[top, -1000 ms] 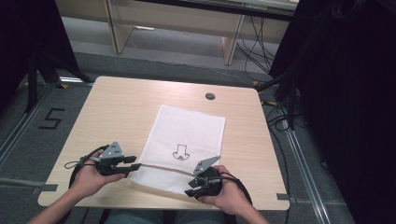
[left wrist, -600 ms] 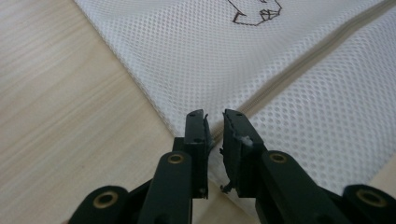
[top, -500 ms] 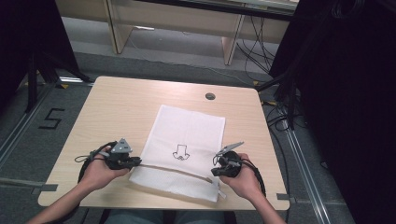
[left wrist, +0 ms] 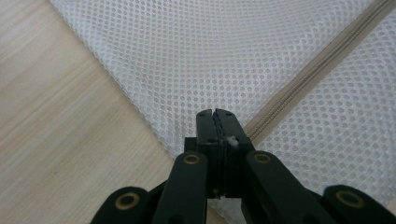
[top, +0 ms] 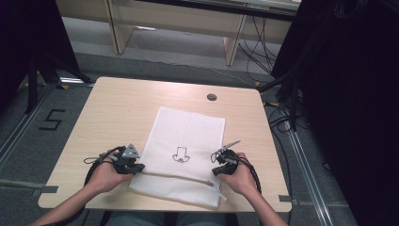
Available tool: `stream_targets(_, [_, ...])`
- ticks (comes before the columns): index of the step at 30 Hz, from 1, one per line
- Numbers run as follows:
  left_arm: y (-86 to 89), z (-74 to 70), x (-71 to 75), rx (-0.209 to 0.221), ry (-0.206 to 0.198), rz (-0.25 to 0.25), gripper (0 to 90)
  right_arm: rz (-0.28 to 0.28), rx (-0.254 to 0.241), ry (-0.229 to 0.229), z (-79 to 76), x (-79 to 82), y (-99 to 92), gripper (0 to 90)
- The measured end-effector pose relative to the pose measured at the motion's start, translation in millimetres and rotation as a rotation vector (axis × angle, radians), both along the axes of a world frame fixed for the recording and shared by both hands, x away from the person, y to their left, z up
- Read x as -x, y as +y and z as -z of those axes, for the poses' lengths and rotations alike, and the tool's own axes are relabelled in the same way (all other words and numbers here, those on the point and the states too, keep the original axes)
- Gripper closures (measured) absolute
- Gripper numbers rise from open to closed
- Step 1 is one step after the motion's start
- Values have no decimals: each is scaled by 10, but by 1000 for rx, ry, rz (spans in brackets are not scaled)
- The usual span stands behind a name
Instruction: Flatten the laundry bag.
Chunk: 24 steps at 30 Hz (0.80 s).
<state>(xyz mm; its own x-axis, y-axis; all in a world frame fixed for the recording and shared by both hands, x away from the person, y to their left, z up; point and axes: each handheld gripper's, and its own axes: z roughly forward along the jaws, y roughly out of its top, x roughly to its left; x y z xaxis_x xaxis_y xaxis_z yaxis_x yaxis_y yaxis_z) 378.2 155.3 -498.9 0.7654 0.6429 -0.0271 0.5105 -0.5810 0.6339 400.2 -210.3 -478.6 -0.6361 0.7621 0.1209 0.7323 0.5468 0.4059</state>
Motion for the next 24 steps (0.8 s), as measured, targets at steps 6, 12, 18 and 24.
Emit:
stream_targets(6, [14, -7, 33, -11, 2, 13, 885, 0, 8, 6, 38, -41, 28, 900])
stream_targets(12, [49, -6, 84, -13, 25, -3, 885, -6, 7, -5, 45, -125, 66, 900])
stream_targets(18, [131, 1, 66, -37, 47, -21, 883, -9, 15, -27, 49, -232, 164, 900])
stream_targets(24, [153, 2, 57, -41, 59, -29, 884, -14, 34, -51, 51, -312, 244, 900])
